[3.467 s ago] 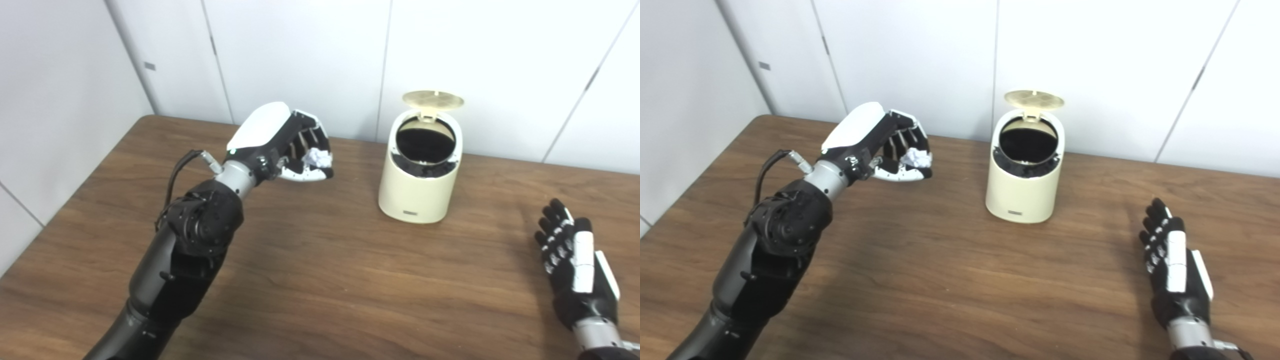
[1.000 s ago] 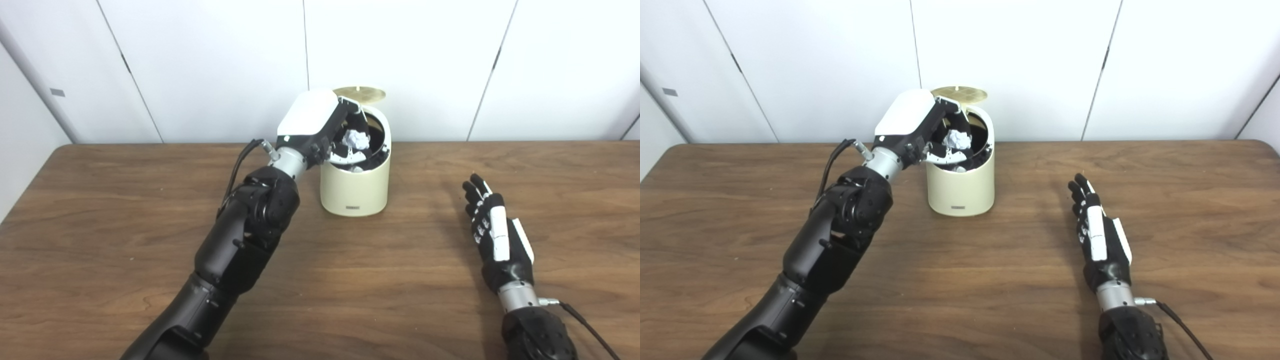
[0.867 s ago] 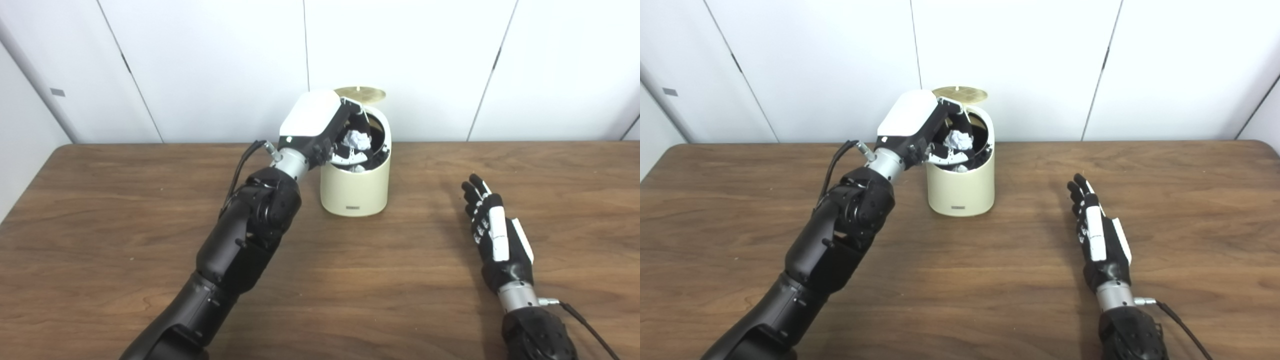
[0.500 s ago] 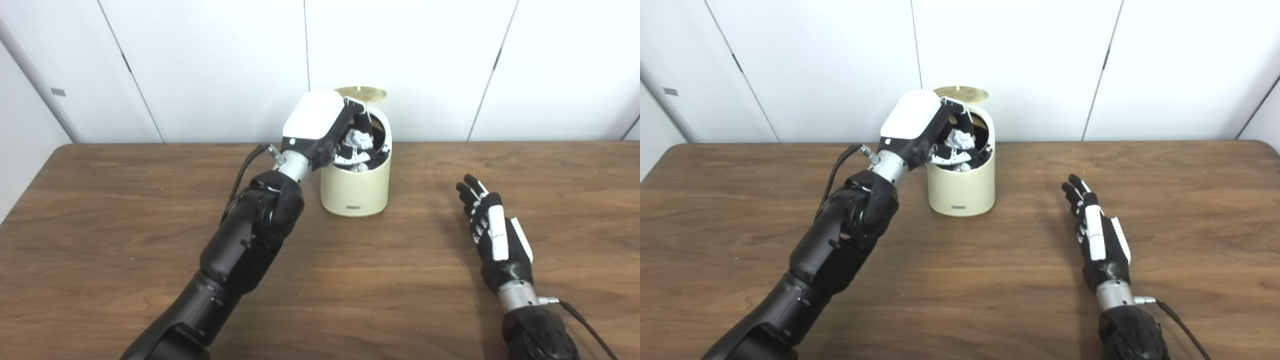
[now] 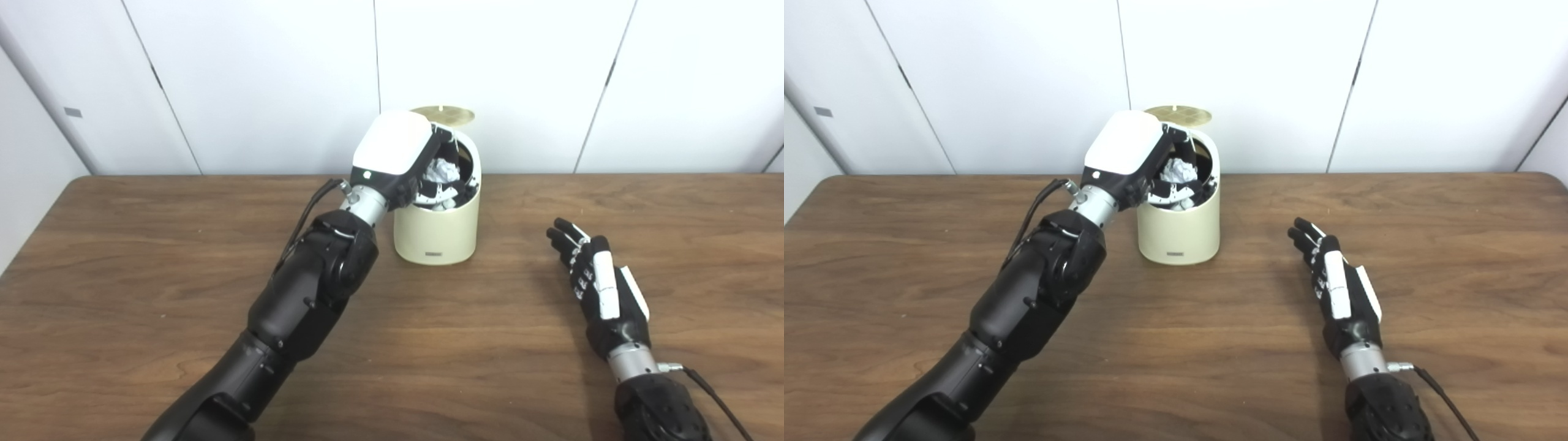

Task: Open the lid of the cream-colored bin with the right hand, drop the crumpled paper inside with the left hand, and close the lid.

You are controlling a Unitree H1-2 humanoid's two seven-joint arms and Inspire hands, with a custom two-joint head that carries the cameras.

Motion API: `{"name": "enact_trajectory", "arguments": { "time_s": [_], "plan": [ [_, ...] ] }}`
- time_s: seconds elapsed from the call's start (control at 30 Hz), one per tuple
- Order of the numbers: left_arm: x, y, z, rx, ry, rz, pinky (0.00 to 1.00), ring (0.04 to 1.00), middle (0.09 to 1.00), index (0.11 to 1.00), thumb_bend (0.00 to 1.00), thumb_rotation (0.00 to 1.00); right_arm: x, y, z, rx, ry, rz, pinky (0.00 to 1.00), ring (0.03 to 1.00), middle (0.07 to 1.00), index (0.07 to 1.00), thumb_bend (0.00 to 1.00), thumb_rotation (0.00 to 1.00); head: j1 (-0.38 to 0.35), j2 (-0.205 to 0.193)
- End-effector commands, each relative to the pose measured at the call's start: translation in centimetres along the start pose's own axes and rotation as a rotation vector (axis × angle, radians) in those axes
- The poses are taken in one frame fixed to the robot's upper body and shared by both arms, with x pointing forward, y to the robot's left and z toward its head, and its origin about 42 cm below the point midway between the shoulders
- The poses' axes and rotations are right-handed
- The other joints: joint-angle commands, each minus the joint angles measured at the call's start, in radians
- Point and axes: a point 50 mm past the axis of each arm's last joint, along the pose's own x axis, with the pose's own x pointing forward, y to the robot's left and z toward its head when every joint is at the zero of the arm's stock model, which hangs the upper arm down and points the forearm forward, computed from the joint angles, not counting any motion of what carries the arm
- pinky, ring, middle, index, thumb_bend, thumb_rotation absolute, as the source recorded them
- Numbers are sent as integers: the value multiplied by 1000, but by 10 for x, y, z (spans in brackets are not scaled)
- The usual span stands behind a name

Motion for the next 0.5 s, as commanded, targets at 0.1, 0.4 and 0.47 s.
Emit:
{"name": "enact_trajectory", "arguments": {
  "time_s": [0.1, 0.4, 0.47],
  "plan": [
    [9, 20, 4, 49, -23, 57, 537, 659, 674, 492, 512, 35, 3, 4, 4, 2, -10, 33, 989, 922, 851, 850, 635, 1000, 0, 1],
    [8, 22, 5, 38, -23, 76, 567, 671, 681, 494, 519, 42, 4, 3, 4, 15, -19, 29, 959, 903, 836, 856, 615, 995, 5, 4],
    [8, 23, 5, 35, -21, 77, 565, 674, 686, 494, 519, 42, 4, 3, 4, 15, -13, 28, 970, 904, 837, 859, 612, 993, 4, 4]
  ]
}}
